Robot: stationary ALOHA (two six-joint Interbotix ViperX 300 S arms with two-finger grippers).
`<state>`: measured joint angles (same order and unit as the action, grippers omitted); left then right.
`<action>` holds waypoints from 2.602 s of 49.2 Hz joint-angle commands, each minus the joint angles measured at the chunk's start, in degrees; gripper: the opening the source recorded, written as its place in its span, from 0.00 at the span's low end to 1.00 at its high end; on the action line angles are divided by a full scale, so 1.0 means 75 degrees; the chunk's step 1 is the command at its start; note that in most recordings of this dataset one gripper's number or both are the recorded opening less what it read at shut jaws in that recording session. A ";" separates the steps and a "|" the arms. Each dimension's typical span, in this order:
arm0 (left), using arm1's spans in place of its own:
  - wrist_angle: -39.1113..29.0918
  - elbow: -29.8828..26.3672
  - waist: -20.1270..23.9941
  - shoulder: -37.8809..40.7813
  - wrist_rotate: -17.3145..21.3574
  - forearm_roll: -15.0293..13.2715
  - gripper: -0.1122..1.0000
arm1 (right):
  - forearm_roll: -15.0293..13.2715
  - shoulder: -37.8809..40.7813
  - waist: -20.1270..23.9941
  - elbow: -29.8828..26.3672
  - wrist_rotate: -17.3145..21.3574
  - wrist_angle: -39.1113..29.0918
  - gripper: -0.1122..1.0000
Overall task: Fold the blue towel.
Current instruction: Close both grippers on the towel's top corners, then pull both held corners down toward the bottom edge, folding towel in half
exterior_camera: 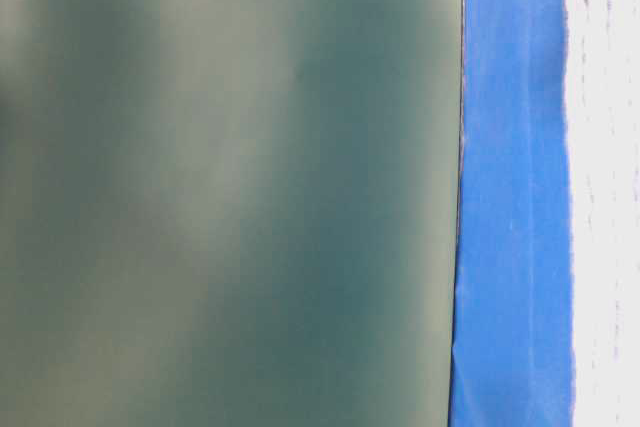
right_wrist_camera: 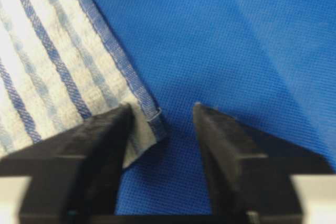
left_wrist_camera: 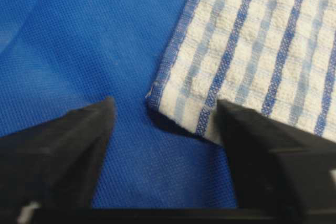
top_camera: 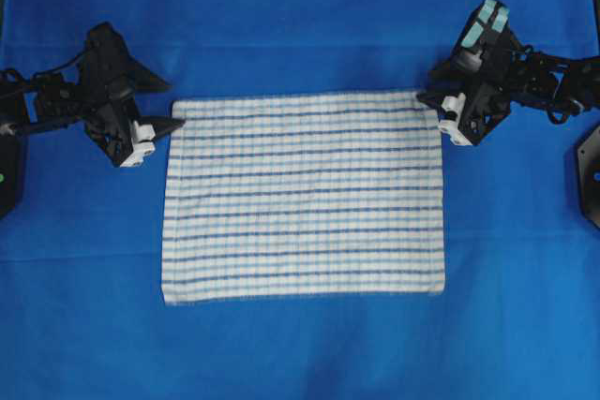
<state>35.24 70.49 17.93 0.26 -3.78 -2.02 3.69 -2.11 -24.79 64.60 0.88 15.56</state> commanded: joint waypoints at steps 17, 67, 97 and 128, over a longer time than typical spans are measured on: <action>-0.0211 -0.0070 -0.0059 -0.0070 0.0035 0.0023 0.12 | 0.0012 -0.0059 0.0164 -0.0023 0.0000 -0.0258 0.16; -0.1359 -0.0059 -0.0797 -0.2766 0.0105 0.0035 0.12 | 0.0293 -0.2684 0.0785 0.0059 0.0012 -0.1699 0.16; -0.1887 0.0152 -0.3984 -0.2871 -0.1336 0.0023 0.12 | 0.2590 -0.2531 0.4758 -0.0012 0.0012 -0.1641 0.16; -0.1887 -0.0539 -0.5297 -0.2039 -0.2063 0.0023 0.12 | 0.3281 -0.1828 0.5836 -0.0469 0.0012 -0.1734 0.16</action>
<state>20.83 67.76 -21.53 -15.03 -19.51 -1.93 28.04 -16.00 18.72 62.49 1.05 2.64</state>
